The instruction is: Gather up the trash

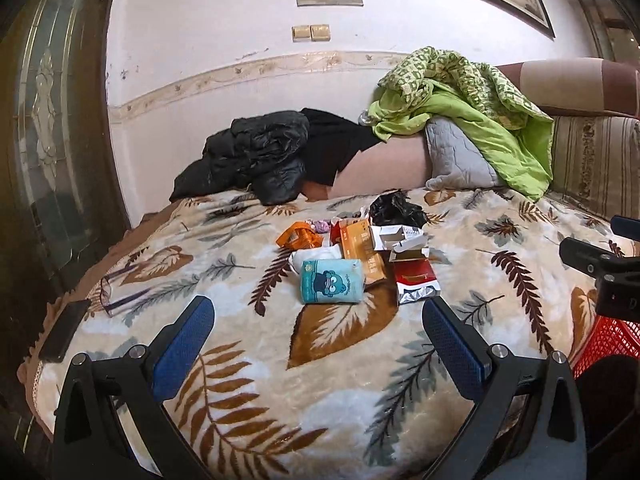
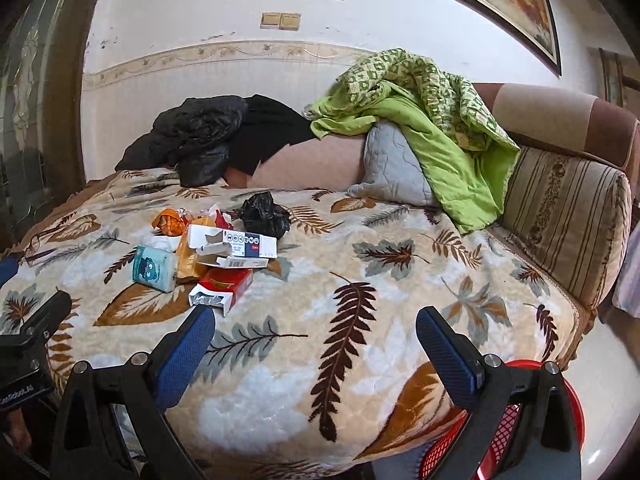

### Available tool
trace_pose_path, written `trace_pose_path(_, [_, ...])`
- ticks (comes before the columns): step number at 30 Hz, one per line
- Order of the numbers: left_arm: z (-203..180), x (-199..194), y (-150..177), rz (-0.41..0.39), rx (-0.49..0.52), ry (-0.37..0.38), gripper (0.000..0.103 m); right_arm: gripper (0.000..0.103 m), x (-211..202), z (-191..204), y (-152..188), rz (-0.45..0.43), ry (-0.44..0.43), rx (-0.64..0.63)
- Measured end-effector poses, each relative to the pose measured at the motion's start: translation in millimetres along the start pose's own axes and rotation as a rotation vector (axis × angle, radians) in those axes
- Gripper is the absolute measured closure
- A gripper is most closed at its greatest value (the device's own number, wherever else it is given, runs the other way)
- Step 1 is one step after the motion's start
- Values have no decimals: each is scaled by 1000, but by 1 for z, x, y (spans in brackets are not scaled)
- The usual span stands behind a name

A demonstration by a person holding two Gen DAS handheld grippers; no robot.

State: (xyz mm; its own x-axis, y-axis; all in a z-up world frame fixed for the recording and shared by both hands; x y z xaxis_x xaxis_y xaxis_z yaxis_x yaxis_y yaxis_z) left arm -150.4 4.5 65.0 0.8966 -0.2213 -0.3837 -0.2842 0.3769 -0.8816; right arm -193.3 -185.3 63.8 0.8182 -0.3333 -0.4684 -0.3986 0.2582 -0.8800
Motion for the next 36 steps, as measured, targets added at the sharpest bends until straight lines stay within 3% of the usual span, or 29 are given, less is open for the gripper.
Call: trace_pose_path(36, [2, 7, 3, 16, -19, 20, 0, 1, 2, 0, 2, 11, -14, 3])
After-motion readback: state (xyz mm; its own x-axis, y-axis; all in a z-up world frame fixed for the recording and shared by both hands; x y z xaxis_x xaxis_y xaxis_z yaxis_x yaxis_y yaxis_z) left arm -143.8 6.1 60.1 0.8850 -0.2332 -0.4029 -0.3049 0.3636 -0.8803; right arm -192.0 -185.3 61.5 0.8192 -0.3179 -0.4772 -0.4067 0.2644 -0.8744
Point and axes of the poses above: each gripper's, at about its wrist camera, not at the fingertips, and x roughly the way its jaws point, z to its left, y to its underside, the point moved 8 cm from there along x, roughly the way its jaws point, and after that the axes turned 10 degrees about x, right-handed, at the moved point
